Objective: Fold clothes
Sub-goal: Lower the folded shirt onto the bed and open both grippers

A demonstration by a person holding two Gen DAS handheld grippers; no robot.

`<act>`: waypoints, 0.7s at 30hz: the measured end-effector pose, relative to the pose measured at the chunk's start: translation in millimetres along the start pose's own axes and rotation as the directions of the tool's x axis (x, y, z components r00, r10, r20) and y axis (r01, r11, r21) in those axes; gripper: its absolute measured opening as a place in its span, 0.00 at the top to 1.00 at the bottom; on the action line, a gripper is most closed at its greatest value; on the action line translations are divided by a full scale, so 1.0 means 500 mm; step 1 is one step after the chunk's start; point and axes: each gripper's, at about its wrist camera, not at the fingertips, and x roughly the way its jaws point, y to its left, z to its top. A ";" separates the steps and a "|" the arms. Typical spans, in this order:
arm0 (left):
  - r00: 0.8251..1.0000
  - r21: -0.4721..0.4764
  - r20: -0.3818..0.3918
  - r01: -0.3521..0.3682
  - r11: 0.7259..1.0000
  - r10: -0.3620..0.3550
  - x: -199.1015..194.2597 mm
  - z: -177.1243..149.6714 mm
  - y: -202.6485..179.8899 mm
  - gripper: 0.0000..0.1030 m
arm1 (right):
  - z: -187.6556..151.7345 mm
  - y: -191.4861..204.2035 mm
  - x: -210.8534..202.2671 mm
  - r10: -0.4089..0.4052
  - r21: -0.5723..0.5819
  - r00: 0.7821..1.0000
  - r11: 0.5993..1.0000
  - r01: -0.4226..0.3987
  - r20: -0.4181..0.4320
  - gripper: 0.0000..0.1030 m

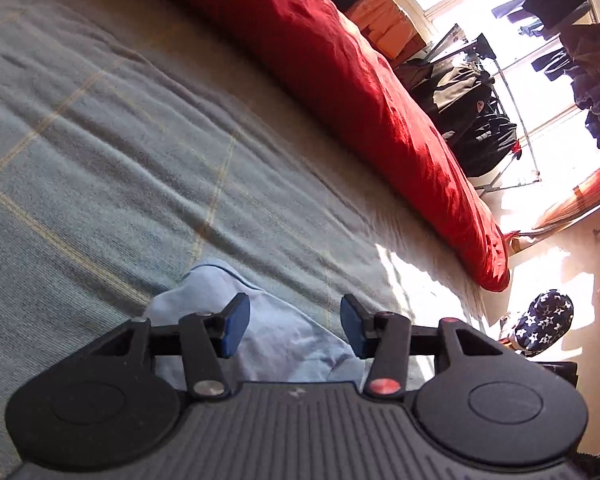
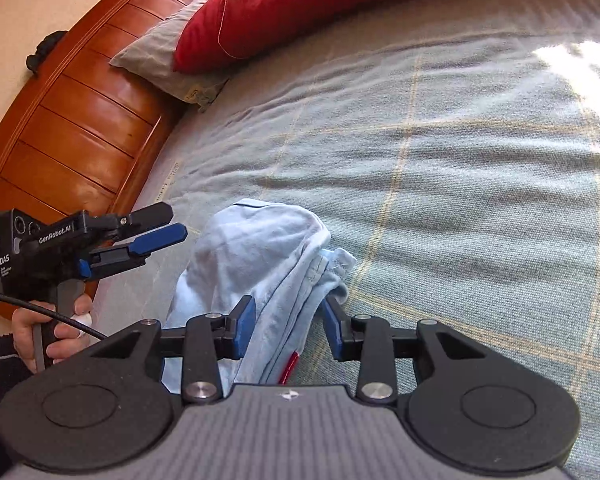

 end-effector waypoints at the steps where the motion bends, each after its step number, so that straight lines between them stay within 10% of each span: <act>1: 0.998 0.015 -0.014 -0.065 0.998 0.065 0.021 -0.005 0.009 0.53 | -0.001 0.000 -0.003 -0.001 0.000 1.000 1.000 0.001 -0.002 0.60; 4: 0.979 0.046 -0.020 -0.202 0.978 0.203 0.063 -0.015 0.029 0.77 | -0.003 -0.001 -0.014 -0.004 -0.008 1.000 1.000 0.004 0.006 0.60; 6: 0.980 -0.030 -0.011 -0.200 0.979 0.199 0.048 -0.004 0.029 0.77 | -0.004 0.000 -0.024 -0.017 -0.029 1.000 0.999 0.017 0.015 0.60; 11: 0.967 0.159 0.026 -0.254 0.954 0.253 0.021 0.039 -0.025 0.64 | -0.003 -0.015 -0.043 -0.021 -0.038 1.000 0.999 0.021 0.019 0.58; 18: 0.934 0.227 -0.195 -0.254 0.940 0.299 0.082 0.053 -0.001 0.64 | 0.003 -0.031 -0.050 -0.030 -0.025 0.999 0.999 0.031 0.033 0.58; 21: 0.935 0.306 -0.152 -0.264 0.915 0.321 0.071 0.033 -0.032 0.88 | 0.007 -0.038 -0.052 -0.036 -0.021 0.999 0.999 0.036 0.034 0.58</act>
